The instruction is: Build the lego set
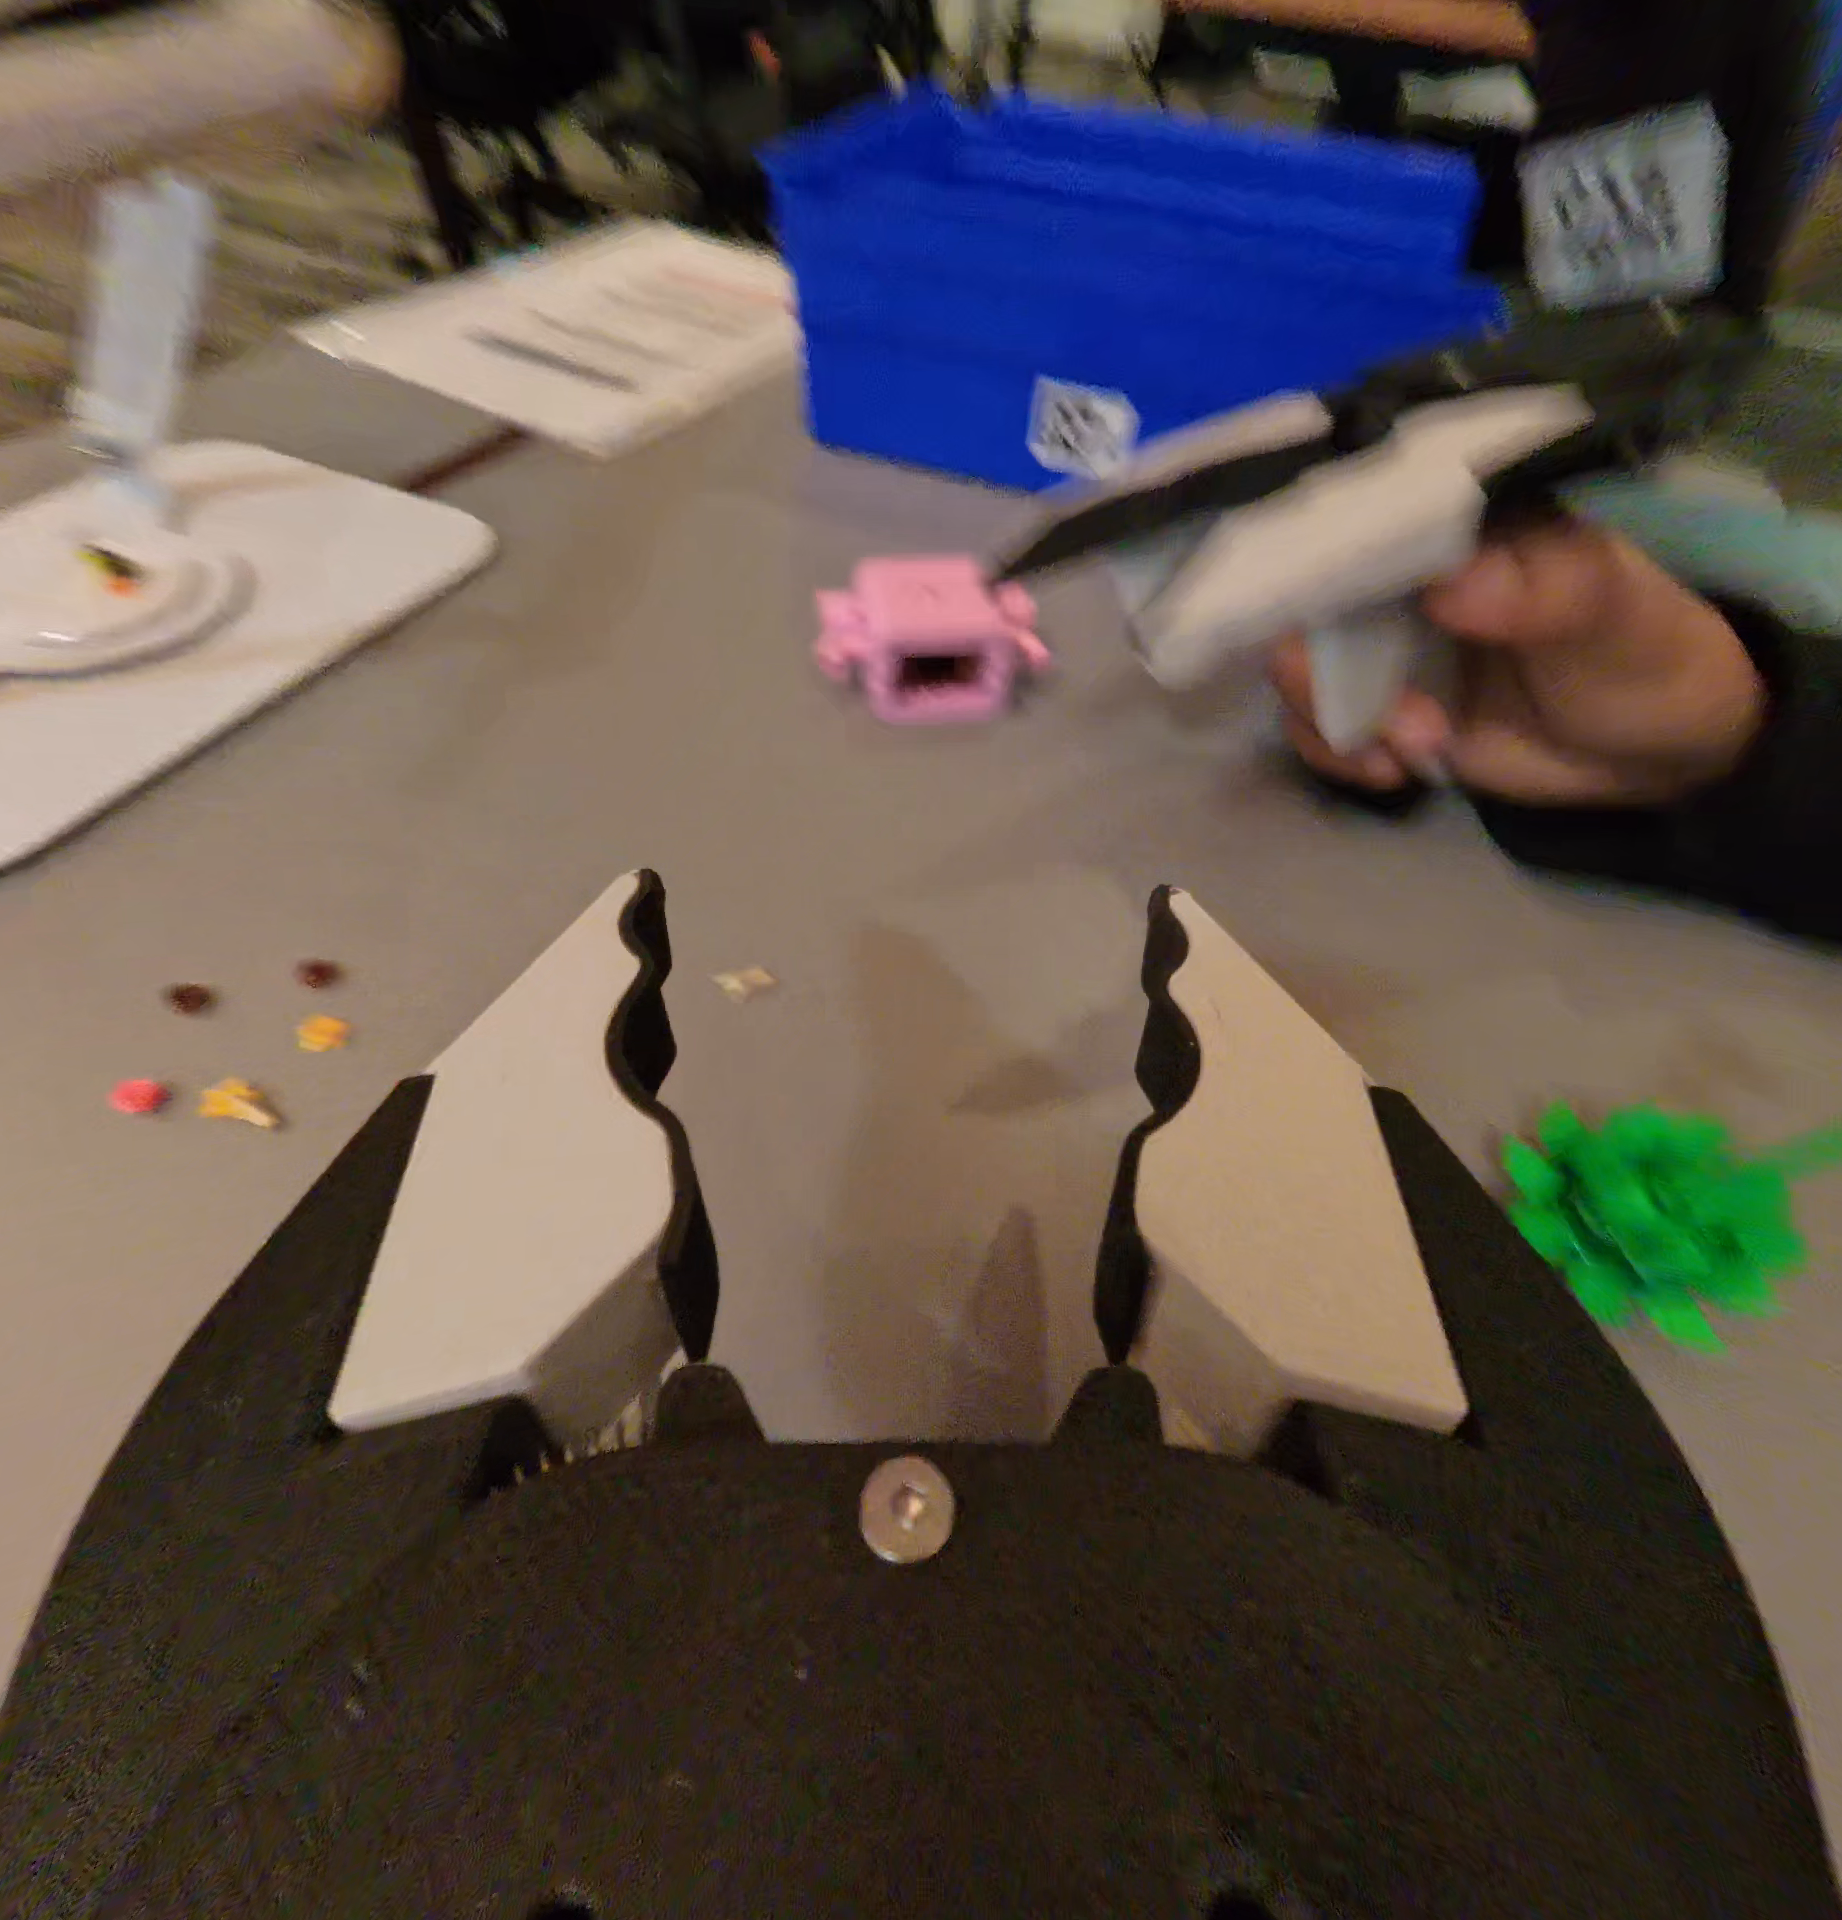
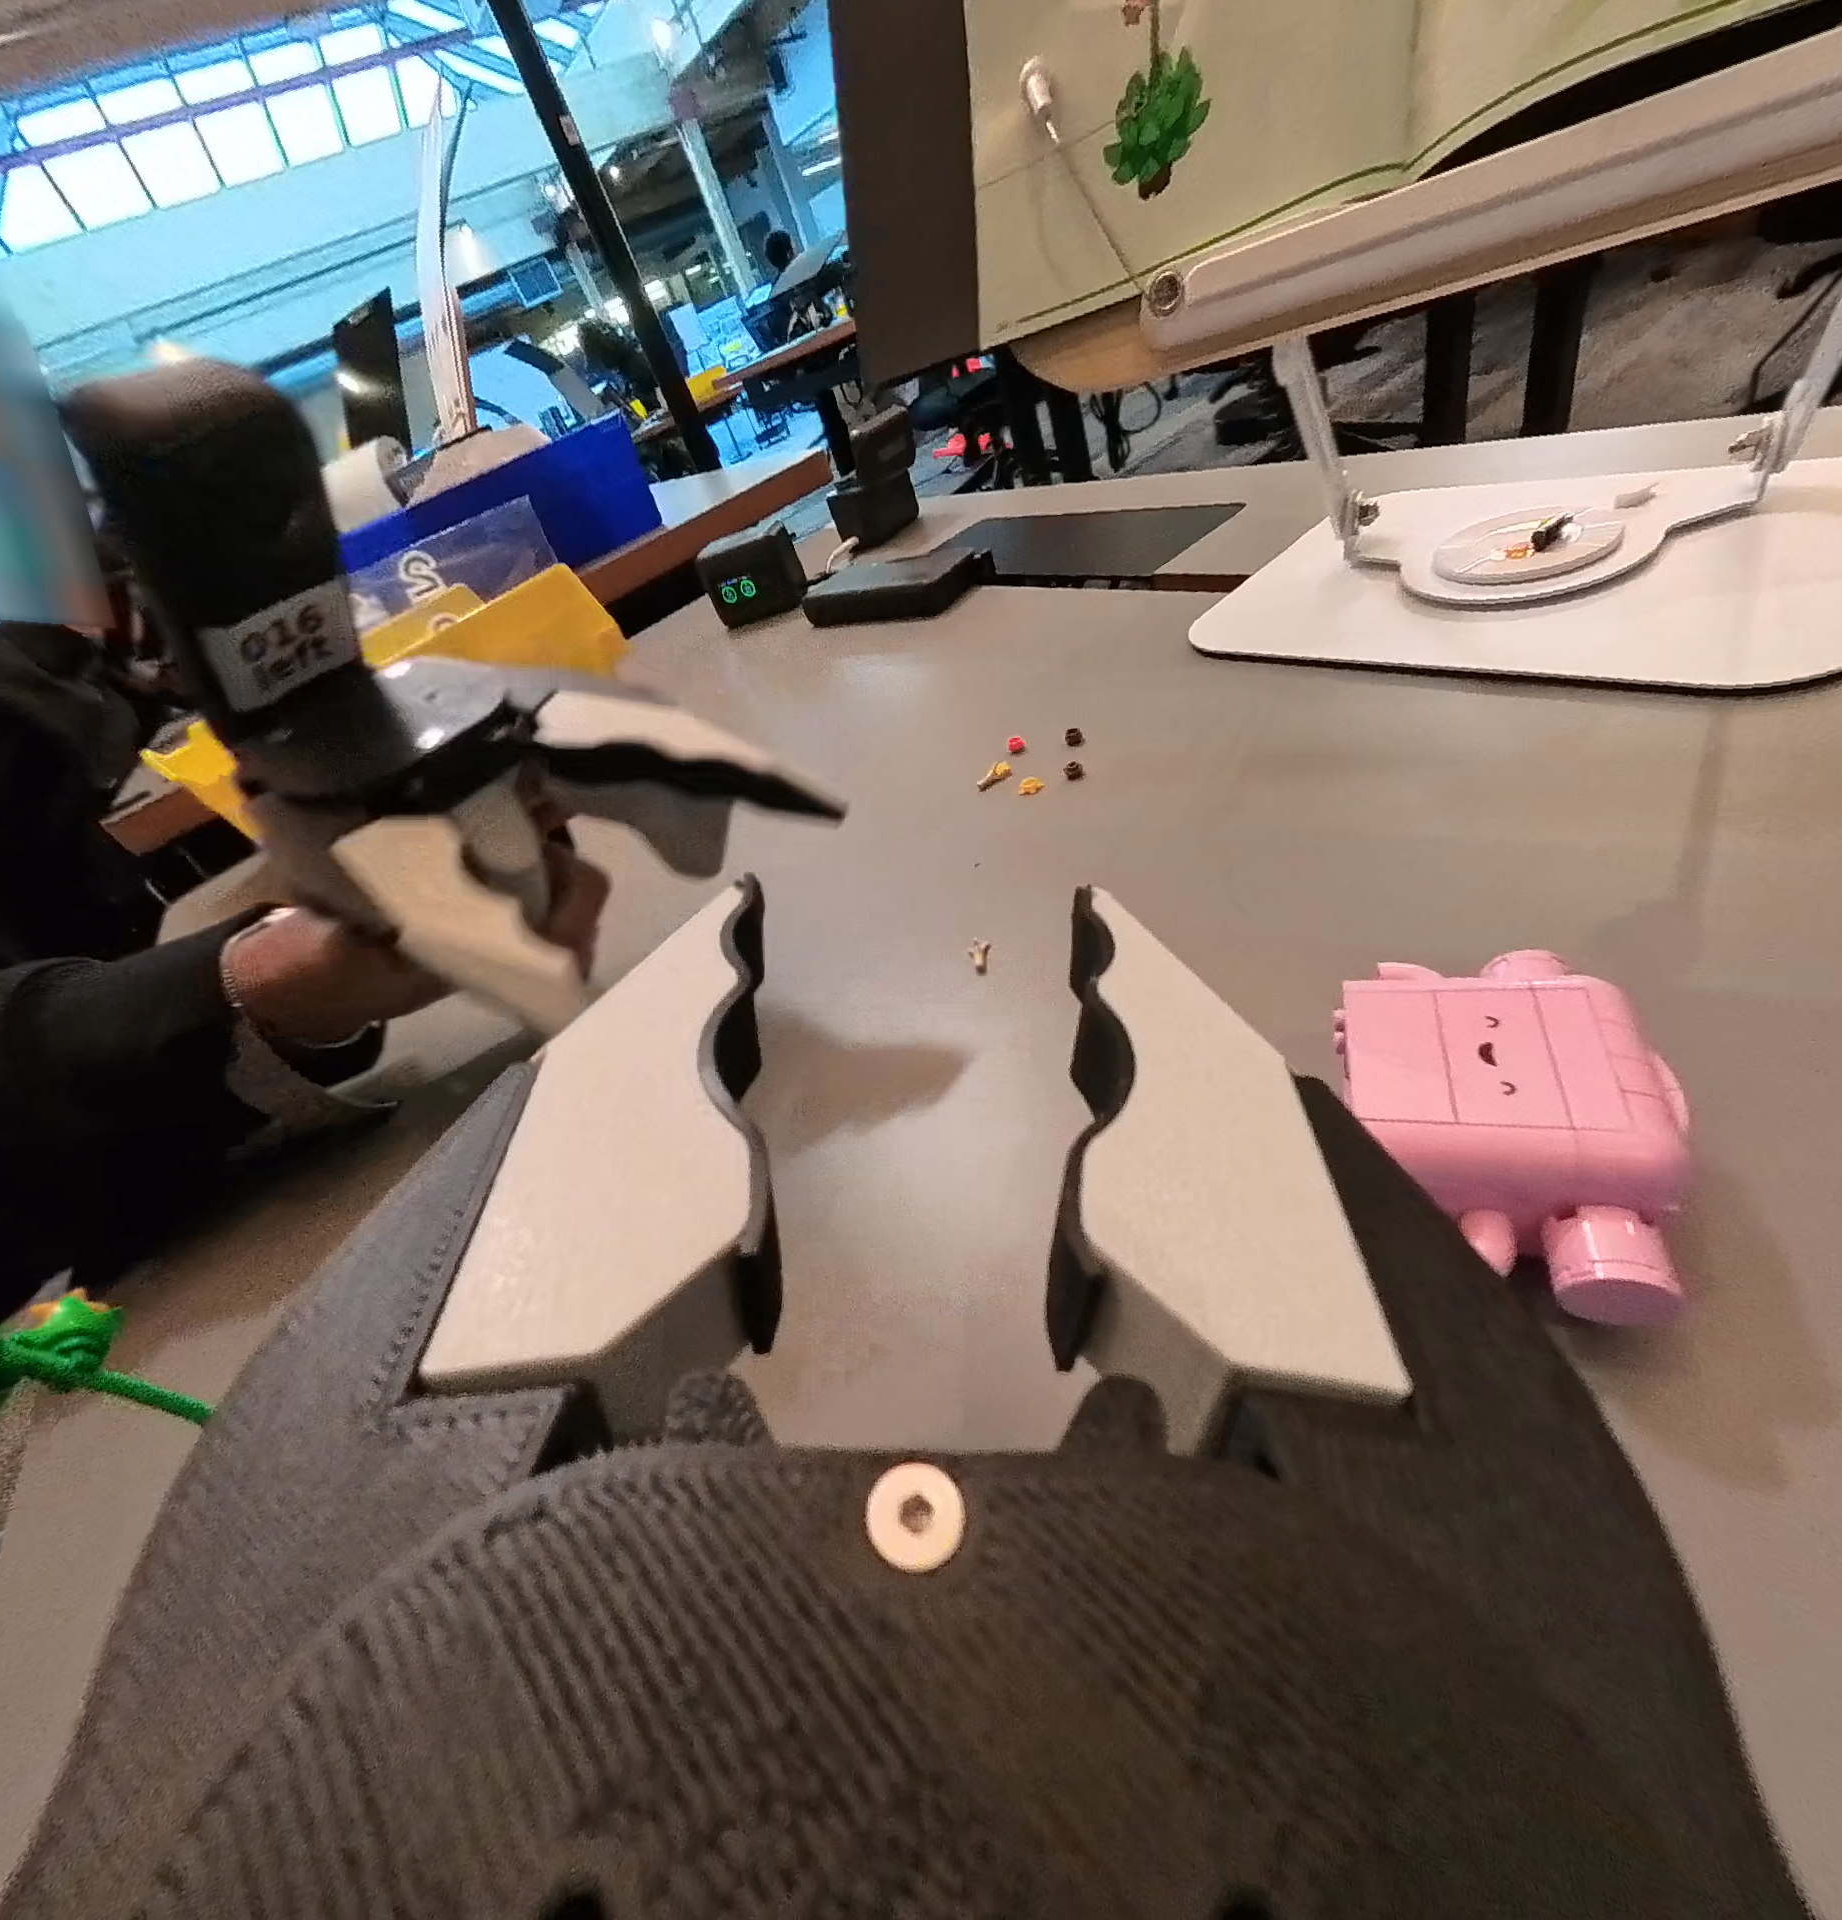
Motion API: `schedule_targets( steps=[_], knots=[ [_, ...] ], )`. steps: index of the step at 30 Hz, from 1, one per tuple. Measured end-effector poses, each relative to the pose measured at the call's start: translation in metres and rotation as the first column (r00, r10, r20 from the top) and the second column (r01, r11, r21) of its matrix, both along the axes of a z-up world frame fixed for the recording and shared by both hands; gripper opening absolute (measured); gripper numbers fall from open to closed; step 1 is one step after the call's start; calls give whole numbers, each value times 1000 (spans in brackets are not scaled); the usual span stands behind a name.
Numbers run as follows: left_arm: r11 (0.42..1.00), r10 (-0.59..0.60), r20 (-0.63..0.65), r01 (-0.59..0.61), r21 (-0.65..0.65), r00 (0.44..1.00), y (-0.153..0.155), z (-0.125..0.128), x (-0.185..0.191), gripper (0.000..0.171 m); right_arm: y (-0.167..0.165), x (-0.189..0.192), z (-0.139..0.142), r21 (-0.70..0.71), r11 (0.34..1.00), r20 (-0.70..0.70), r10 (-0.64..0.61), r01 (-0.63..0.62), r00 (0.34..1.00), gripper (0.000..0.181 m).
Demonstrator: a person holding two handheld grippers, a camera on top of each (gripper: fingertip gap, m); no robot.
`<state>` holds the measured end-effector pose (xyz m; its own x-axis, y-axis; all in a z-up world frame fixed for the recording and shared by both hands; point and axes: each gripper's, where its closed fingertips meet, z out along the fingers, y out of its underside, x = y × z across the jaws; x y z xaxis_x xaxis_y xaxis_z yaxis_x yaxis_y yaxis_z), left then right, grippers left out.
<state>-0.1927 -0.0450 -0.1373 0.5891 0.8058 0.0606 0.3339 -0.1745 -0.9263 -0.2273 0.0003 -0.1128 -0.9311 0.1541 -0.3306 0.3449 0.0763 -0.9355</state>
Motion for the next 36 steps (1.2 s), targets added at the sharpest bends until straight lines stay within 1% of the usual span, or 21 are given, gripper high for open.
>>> schedule_targets(
  steps=[2, 4, 5, 8, 10, 11, 13, 15, 18, 19, 20, 21, 24, 30, 36],
  knots=[
    [992, -92, 82, 98, -78, 992, 14, -16, 34, 90, 0, 0, 1, -5, 1000, 2, 0, 0, 1000, 58],
    [986, -130, 134, 142, -84, 982, 23, -24, 67, 90, -1, 2, 0, 6, 1000, -14, 3, -3, 1000, 58],
    [986, -144, 159, 154, -58, 977, 29, -26, 82, 90, -2, 3, -1, 16, 1000, -26, 6, -5, 1000, 58],
    [979, -202, 251, 187, 84, 947, 48, -31, 120, 92, -4, 8, -4, 47, 999, -65, 14, -11, 998, 57],
    [974, -219, 260, 195, 114, 940, 59, -31, 133, 93, -6, 10, -5, 63, 998, -84, 19, -14, 996, 56],
    [975, -215, 251, 195, 103, 944, 63, -30, 137, 93, -6, 10, -6, 68, 998, -90, 21, -15, 996, 56],
    [982, -187, 237, 184, 36, 953, 71, -34, 138, 93, -7, 11, -6, 74, 997, -92, 23, -16, 995, 55],
    [987, -136, 273, 154, -47, 953, 76, -45, 136, 91, -7, 11, -6, 74, 997, -87, 23, -16, 996, 55],
    [971, -88, 323, 153, -183, 942, 84, -64, 137, 88, -6, 9, -5, 64, 998, -79, 18, -13, 997, 55],
    [962, -69, 318, 148, -229, 945, 84, -68, 136, 86, -6, 9, -5, 60, 998, -78, 17, -12, 997, 54],
    [957, -71, 305, 151, -248, 950, 87, -68, 136, 83, -5, 9, -4, 57, 998, -77, 16, -11, 997, 54],
    [959, -77, 298, 153, -240, 951, 90, -66, 136, 76, -5, 9, -4, 55, 998, -77, 16, -11, 997, 54],
    [963, -65, 305, 140, -232, 950, 89, -66, 134, 72, -6, 10, -4, 57, 998, -84, 19, -15, 996, 54],
    [976, -65, 274, 119, -184, 960, 96, -57, 129, 71, -8, 14, -5, 71, 997, -105, 32, -25, 994, 54],
    [977, -73, 280, 125, -174, 957, 103, -57, 124, 71, -8, 16, -4, 63, 997, -98, 39, -33, 994, 54]
  ],
)
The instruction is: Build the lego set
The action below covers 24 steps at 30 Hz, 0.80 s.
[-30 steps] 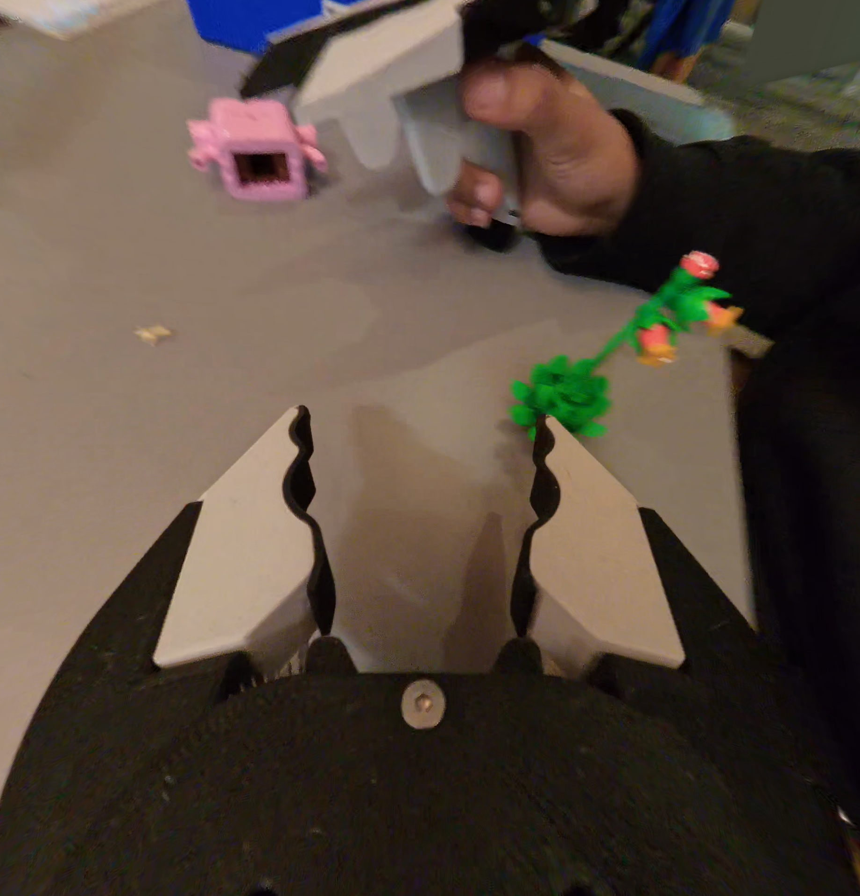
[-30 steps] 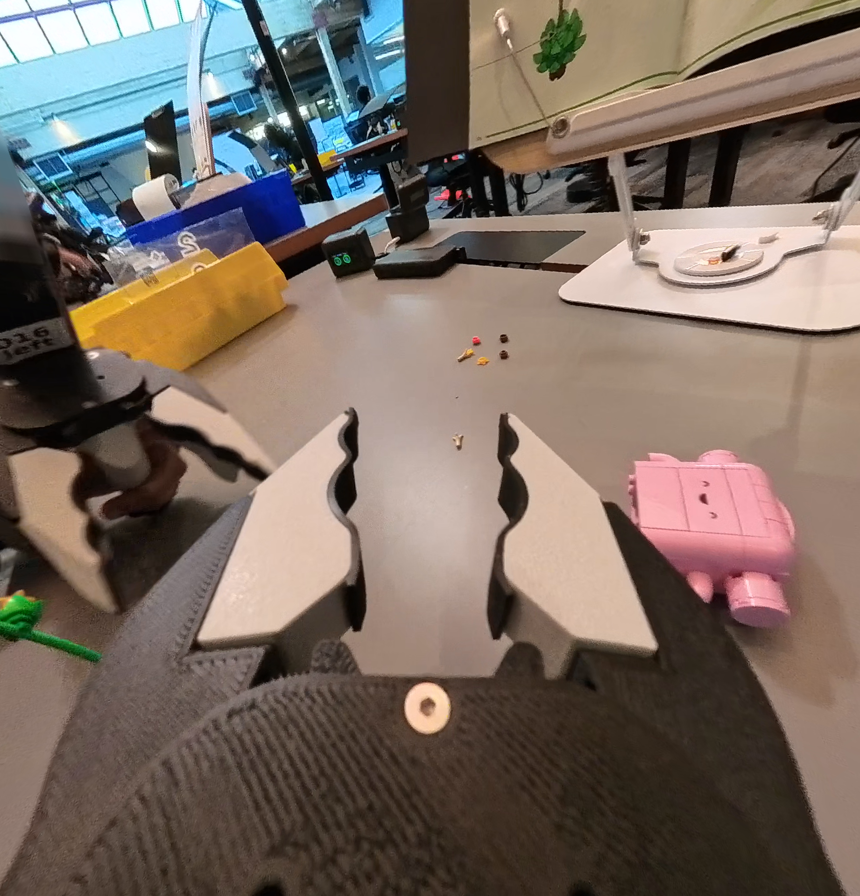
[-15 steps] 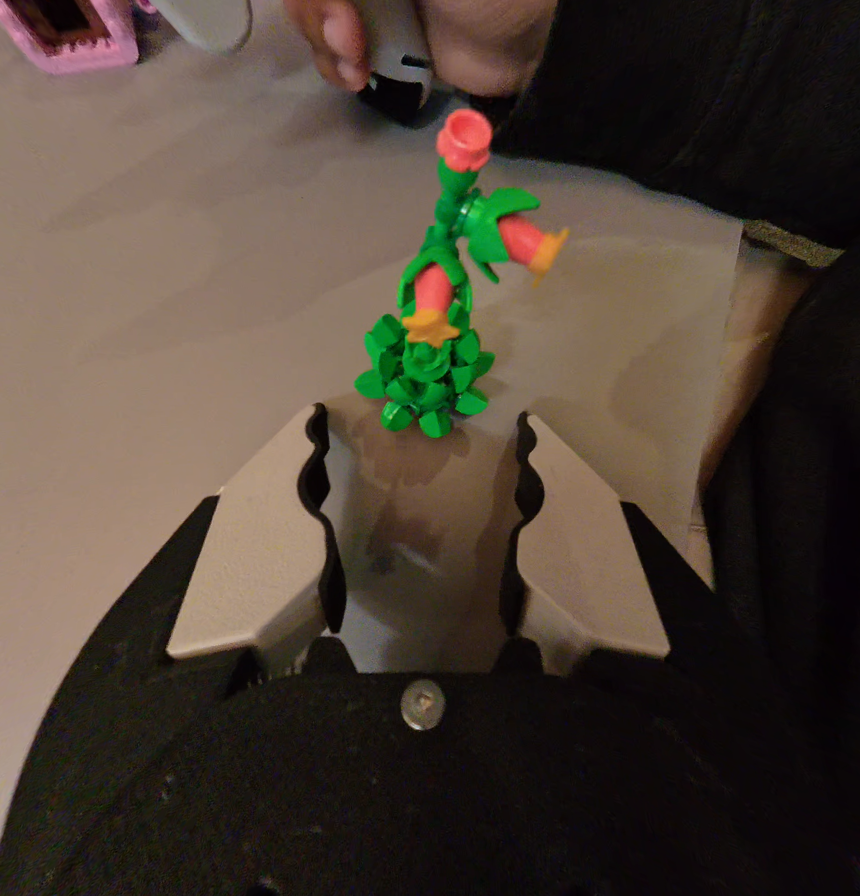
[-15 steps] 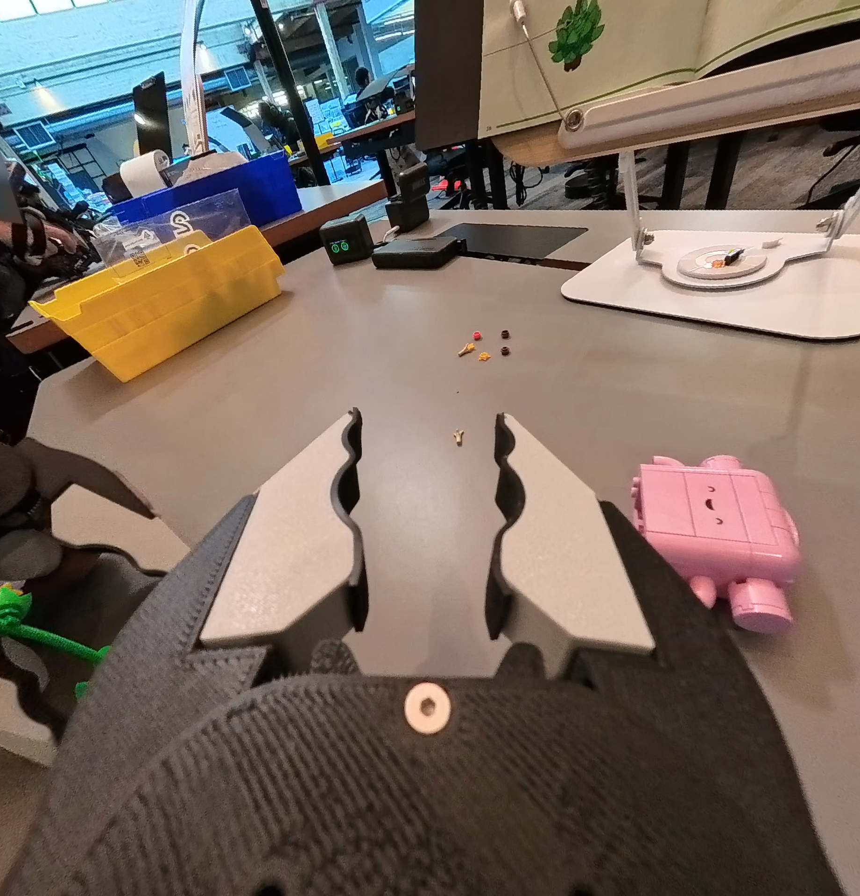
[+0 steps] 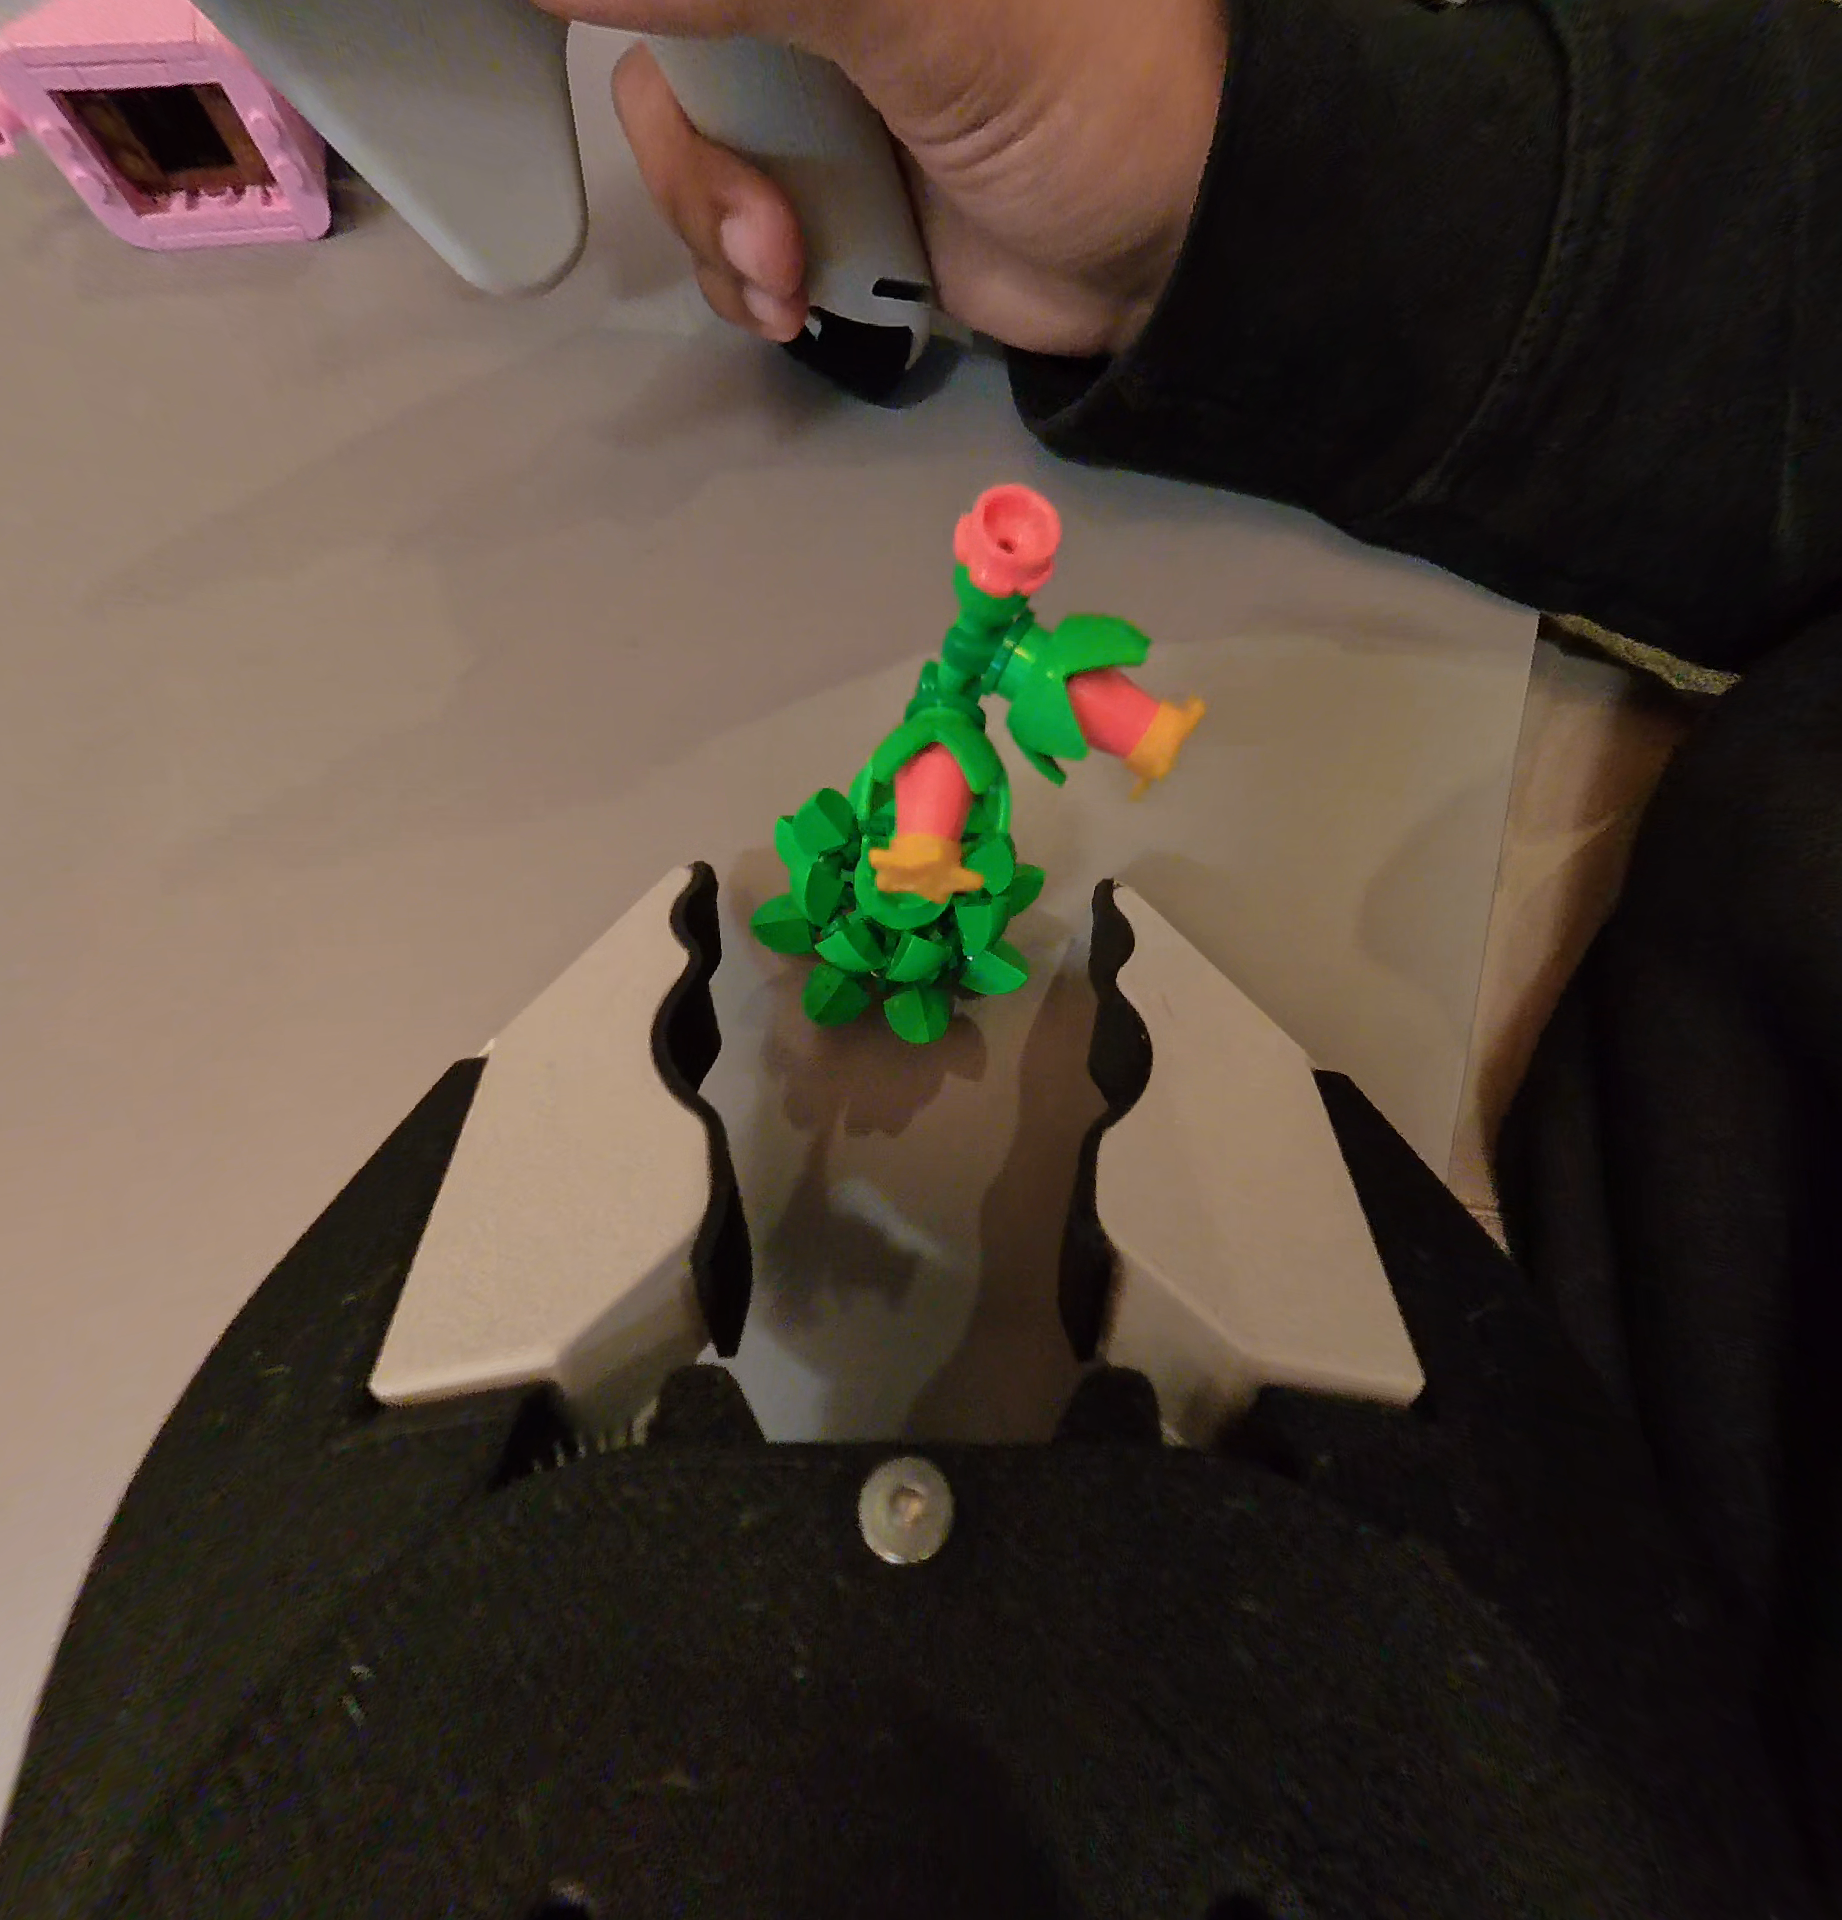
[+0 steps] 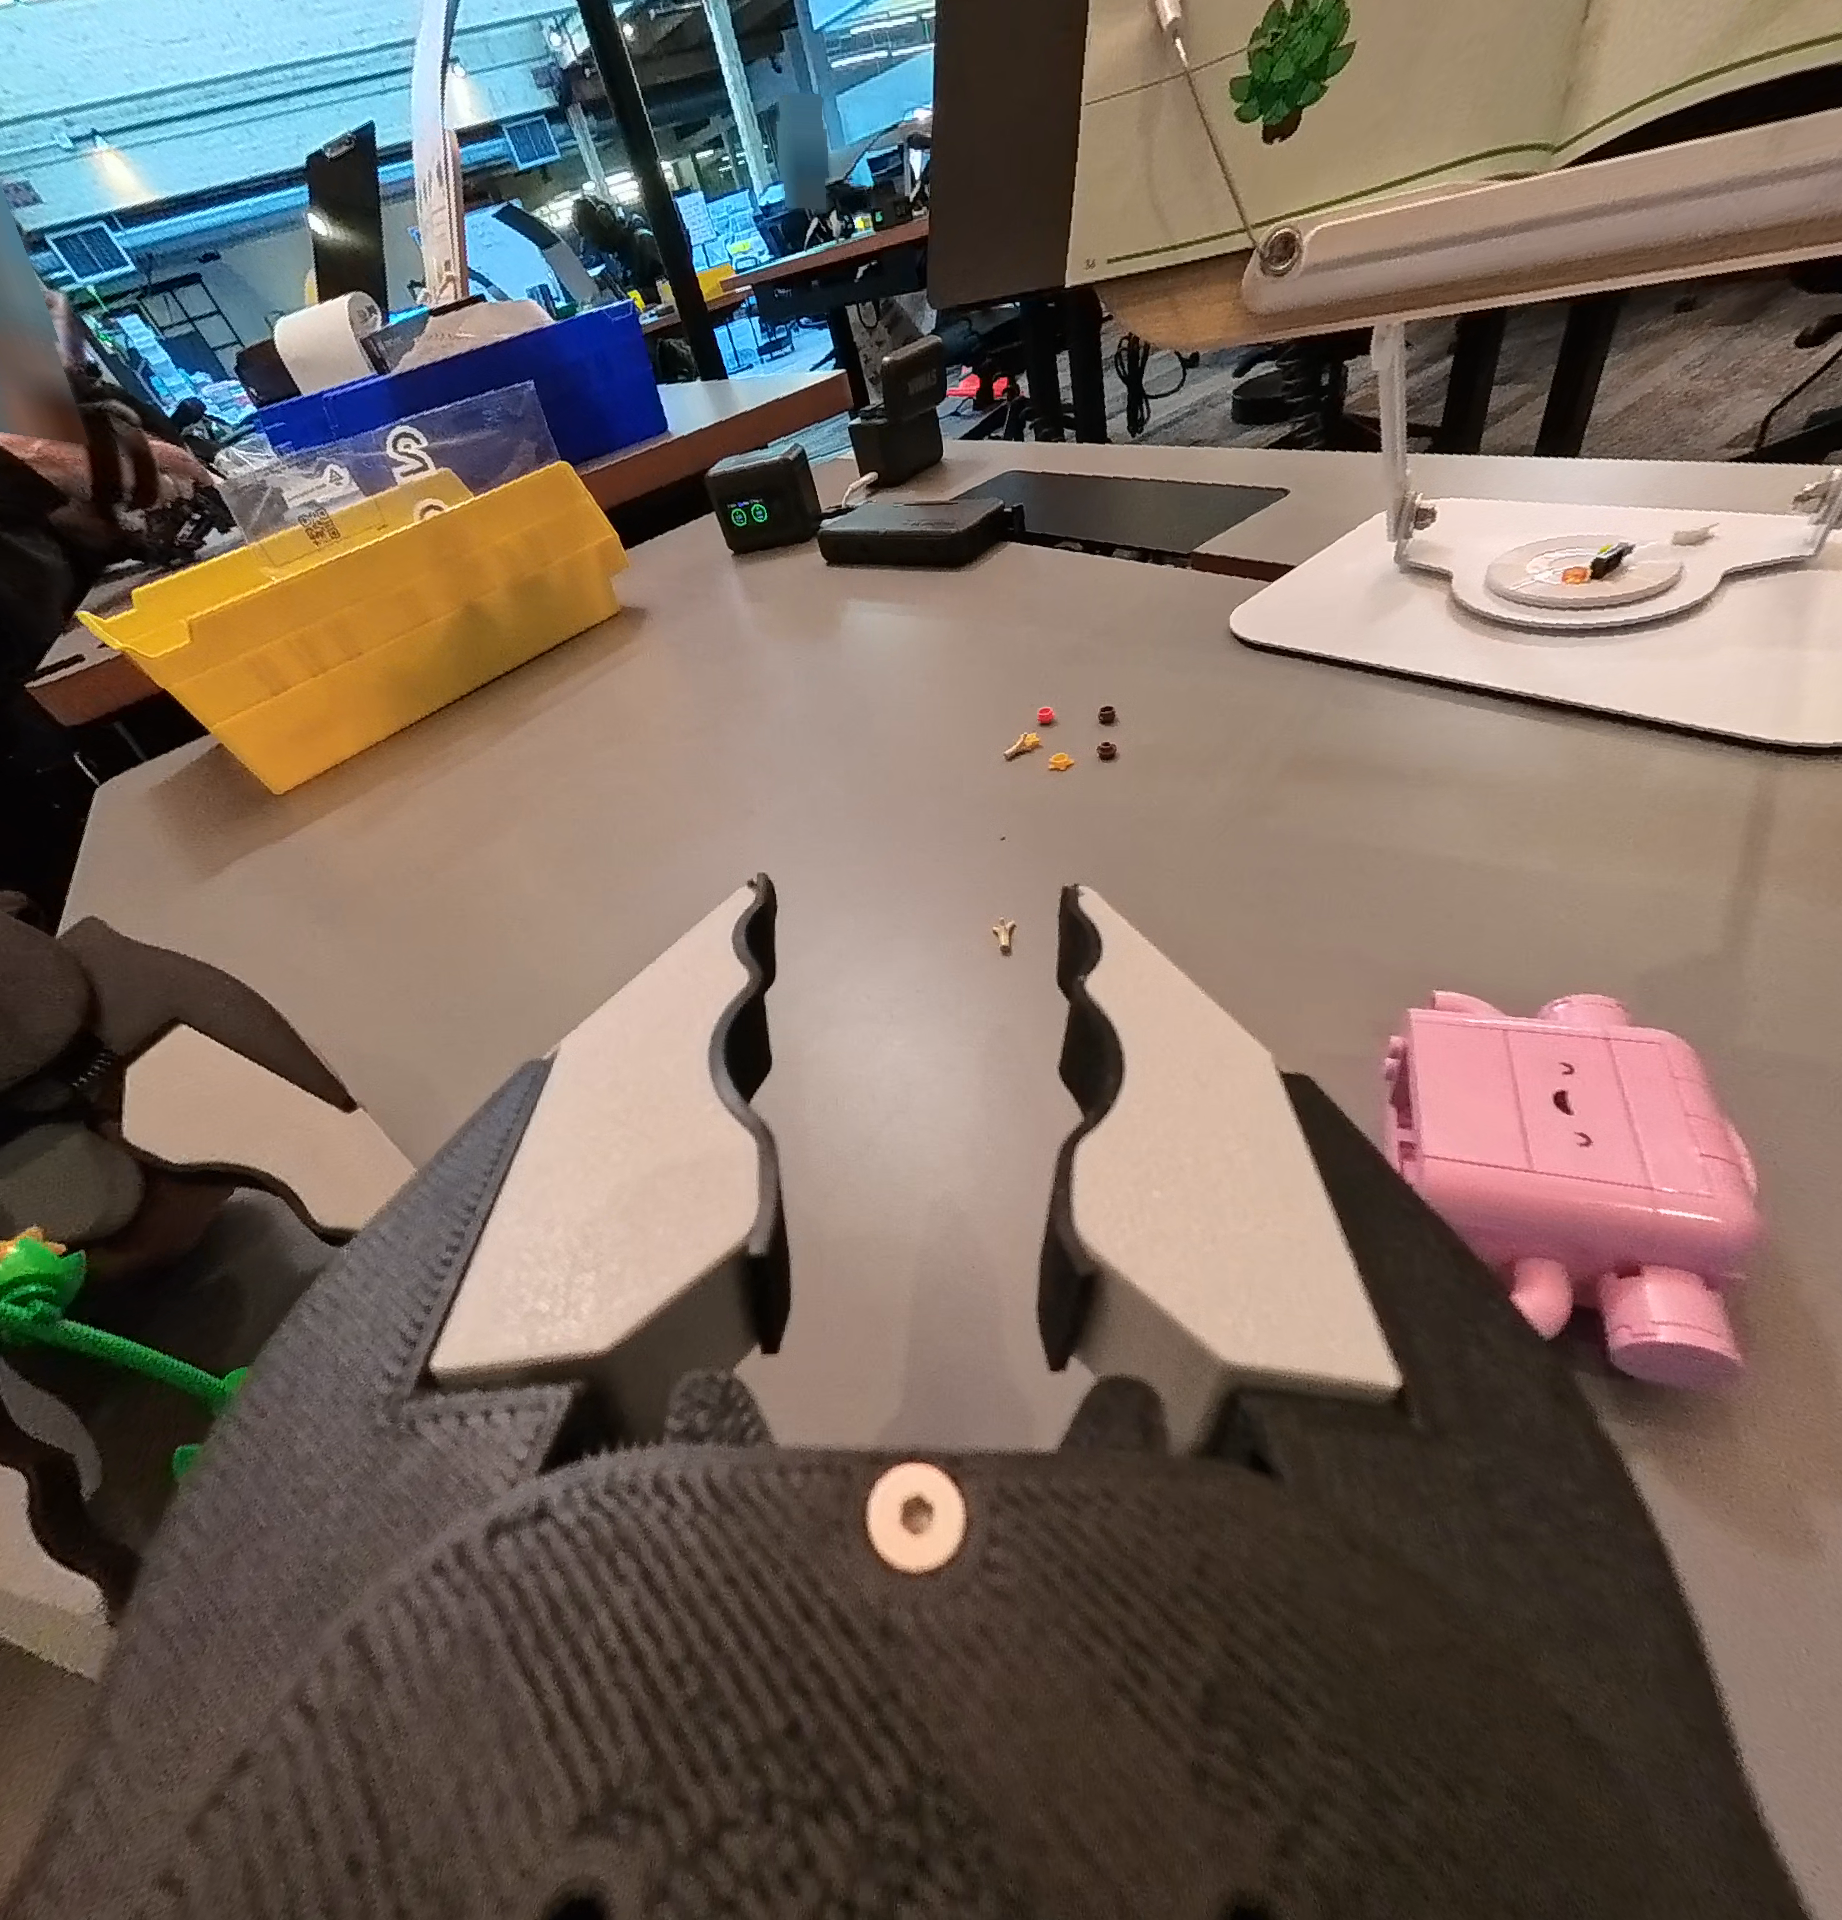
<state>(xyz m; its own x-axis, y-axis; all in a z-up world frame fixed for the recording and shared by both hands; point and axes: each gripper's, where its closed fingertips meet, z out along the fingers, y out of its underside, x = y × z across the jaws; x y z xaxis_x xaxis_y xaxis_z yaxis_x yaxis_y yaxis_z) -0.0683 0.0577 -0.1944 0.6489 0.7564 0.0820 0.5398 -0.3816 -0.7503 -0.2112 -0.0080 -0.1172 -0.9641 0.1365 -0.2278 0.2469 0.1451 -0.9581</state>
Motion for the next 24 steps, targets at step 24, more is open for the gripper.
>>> schedule_targets(
  steps=[24],
  knots=[
    [952, 62, 132, -98, 291, 989, -12, 13, -8, 48, 0, 1, 0, -3, 1000, 11, 13, -13, 1000, 54]
  ],
)
